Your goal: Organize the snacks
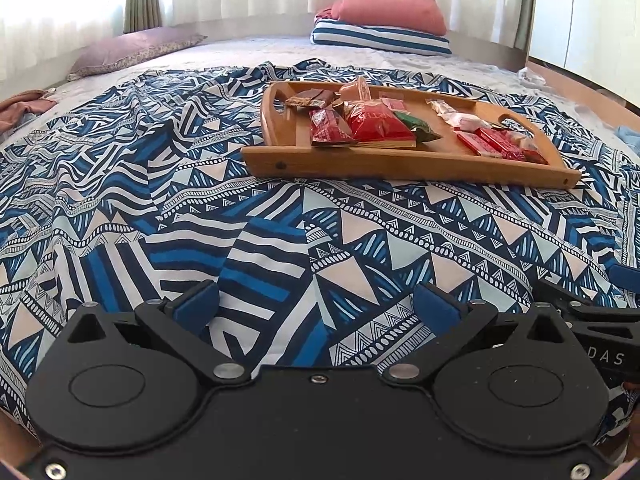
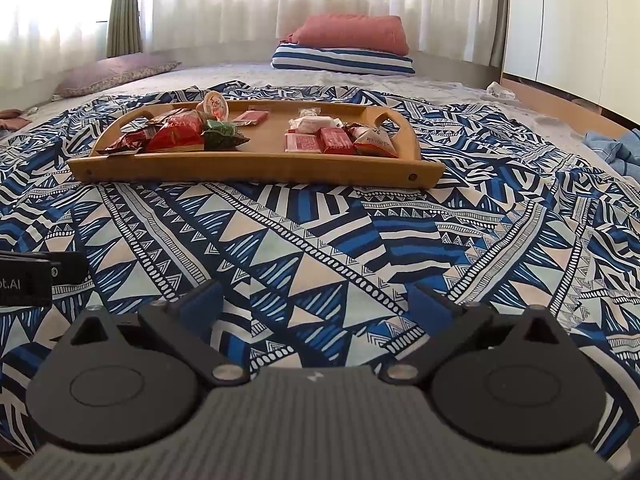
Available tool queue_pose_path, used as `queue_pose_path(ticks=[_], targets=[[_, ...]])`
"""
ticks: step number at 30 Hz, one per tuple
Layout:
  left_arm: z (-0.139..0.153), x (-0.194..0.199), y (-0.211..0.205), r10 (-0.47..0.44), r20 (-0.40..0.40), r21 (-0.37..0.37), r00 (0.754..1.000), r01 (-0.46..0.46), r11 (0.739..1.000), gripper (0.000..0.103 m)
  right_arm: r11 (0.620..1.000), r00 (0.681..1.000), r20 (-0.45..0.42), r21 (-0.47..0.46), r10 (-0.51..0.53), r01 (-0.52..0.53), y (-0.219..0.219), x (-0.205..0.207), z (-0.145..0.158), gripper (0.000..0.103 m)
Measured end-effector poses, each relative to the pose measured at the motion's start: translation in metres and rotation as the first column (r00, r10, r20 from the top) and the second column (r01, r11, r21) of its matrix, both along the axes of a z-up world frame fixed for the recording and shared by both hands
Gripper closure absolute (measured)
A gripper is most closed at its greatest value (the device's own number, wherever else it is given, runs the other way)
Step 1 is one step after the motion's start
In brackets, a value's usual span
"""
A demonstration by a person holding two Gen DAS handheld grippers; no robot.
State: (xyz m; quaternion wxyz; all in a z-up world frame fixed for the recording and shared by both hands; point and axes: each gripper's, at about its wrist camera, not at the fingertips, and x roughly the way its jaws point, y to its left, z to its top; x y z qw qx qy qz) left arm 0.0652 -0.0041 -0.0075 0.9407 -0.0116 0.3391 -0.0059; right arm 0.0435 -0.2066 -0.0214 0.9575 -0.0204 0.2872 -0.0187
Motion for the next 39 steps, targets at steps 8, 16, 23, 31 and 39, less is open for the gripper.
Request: queue_pose_path(ticks=[8, 16, 23, 31, 39], targets=[[0.0, 0.0032, 0.0007, -0.001, -0.018, -0.004, 1.0, 0.001, 1.0, 0.0, 1.0, 1.0, 0.001, -0.004, 0.001, -0.001, 0.0002, -0.0004, -0.0003, 0.0], [-0.0005, 0.004, -0.0001, -0.004, -0.022, 0.003, 1.0, 0.004, 1.0, 0.0, 1.0, 1.0, -0.001, -0.004, 0.002, -0.002, 0.0002, 0.0001, -0.0001, 0.0], [-0.0015, 0.0041, -0.0006, -0.006, -0.025, 0.009, 1.0, 0.006, 1.0, 0.0, 1.0, 1.0, -0.002, -0.004, 0.002, -0.002, 0.0003, 0.0001, 0.0001, 0.0], [-0.0018, 0.004, -0.001, -0.009, -0.02, 0.012, 1.0, 0.01, 1.0, 0.0, 1.0, 1.0, -0.001, -0.005, 0.001, -0.001, 0.0005, 0.0002, 0.0002, 0.0], [-0.0017, 0.0036, -0.0009, -0.01, -0.02, 0.014, 1.0, 0.01, 1.0, 0.0, 1.0, 1.0, -0.004, -0.005, 0.002, -0.002, 0.0, 0.0004, -0.0001, 0.0]])
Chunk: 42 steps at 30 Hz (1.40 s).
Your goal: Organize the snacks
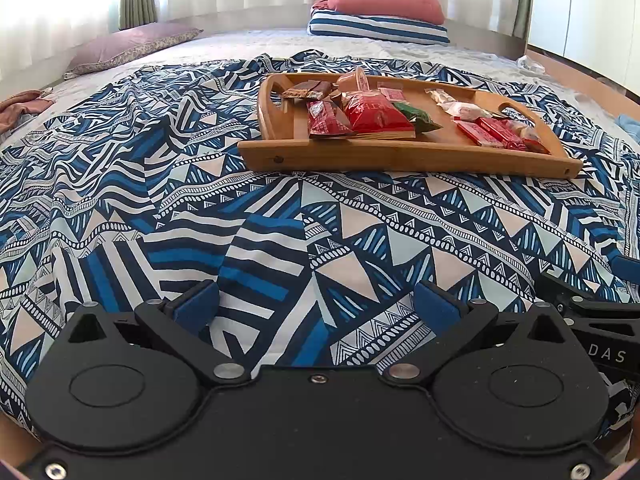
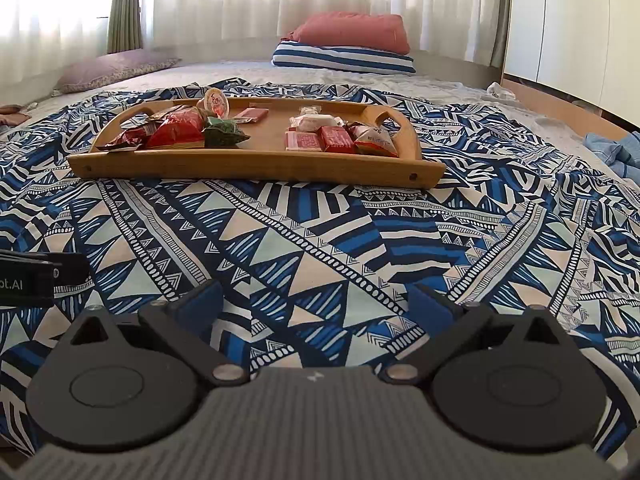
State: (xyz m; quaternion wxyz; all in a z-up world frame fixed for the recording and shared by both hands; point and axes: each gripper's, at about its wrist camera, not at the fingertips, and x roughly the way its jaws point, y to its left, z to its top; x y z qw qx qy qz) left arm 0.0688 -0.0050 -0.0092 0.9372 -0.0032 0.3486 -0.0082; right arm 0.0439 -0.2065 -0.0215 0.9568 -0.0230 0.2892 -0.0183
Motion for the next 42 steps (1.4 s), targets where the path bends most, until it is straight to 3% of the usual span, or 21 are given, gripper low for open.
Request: queue_pose_path(ticks=[42], targets=[[0.0018, 0.003, 0.0011, -0.001, -0.024, 0.0, 1.0, 0.001, 1.0, 0.0, 1.0, 0.999, -0.041, -0.002, -0.001, 0.001, 0.0, 0.0065, 0.0035, 0.0]])
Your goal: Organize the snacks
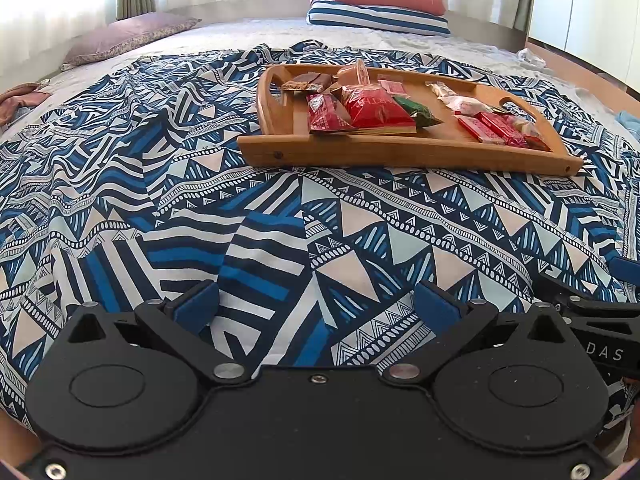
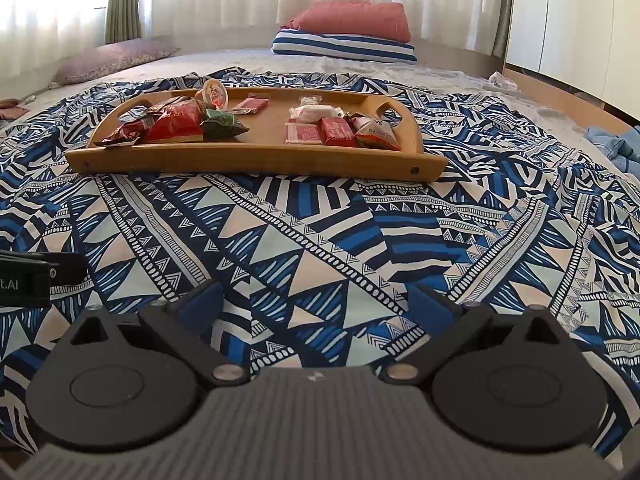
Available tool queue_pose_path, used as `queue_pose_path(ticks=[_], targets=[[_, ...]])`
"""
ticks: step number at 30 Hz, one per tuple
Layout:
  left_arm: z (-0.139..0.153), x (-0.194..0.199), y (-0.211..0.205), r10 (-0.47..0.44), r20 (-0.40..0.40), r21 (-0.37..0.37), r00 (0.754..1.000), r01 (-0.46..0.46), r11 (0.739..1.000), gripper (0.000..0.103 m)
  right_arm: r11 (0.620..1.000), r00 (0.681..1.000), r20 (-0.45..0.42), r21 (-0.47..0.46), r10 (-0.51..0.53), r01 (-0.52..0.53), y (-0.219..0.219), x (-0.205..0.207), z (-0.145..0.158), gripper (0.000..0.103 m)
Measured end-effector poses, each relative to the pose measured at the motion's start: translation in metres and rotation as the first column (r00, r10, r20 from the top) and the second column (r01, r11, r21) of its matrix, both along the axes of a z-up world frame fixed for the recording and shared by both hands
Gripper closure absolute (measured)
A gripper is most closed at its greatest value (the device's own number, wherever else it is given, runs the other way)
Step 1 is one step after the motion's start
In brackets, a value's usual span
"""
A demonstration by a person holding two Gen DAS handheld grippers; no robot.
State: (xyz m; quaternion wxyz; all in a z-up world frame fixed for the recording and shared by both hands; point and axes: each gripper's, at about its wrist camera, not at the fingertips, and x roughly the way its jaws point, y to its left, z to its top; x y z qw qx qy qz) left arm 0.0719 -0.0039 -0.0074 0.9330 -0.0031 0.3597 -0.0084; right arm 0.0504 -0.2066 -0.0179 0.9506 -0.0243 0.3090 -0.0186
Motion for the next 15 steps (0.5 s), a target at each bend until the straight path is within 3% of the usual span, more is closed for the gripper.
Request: queue_pose_path(ticks=[15], targets=[[-0.0009, 0.0001, -0.0015, -0.002, 0.003, -0.001, 1.0, 0.002, 1.0, 0.0, 1.0, 1.0, -0.001, -0.001, 0.0, 0.0, 0.0001, 0.0003, 0.0002, 0.0]])
